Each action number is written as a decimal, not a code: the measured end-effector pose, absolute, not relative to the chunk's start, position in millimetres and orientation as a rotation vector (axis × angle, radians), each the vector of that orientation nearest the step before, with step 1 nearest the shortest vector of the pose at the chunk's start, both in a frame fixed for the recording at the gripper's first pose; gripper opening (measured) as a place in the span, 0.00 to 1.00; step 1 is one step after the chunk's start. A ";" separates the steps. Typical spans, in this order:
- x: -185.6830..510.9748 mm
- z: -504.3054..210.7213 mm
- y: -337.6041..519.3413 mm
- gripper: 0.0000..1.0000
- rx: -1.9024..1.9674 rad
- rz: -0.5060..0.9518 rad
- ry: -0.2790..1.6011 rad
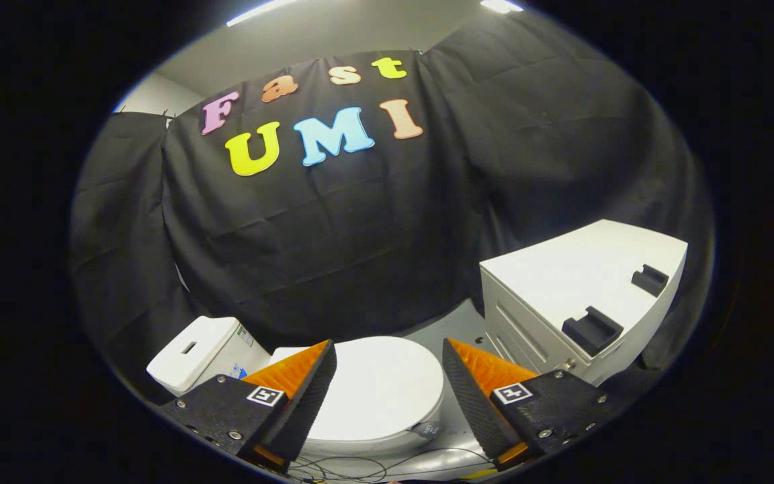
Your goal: Open the toilet lid.
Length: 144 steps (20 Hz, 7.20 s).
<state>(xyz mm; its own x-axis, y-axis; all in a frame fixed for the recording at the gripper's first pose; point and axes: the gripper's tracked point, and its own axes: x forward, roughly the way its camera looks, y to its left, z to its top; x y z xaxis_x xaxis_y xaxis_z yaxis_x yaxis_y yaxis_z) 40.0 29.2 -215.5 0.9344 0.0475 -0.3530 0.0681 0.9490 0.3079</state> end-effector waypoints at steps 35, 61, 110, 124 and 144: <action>-6.6 -422.1 32.4 0.87 0.877 -0.239 0.808; 28.9 -466.1 40.0 0.19 1.273 -0.212 0.683; 45.9 -155.1 170.5 0.00 0.062 -0.095 0.494; 41.5 -91.3 276.8 0.00 -0.182 0.018 0.339; 30.7 -68.7 418.4 0.00 -0.267 0.130 0.217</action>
<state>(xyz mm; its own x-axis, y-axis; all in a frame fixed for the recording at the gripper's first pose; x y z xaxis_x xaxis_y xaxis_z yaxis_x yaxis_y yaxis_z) 30.7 418.4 -68.7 0.9684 0.0985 -0.2292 -0.1557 0.9565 -0.2467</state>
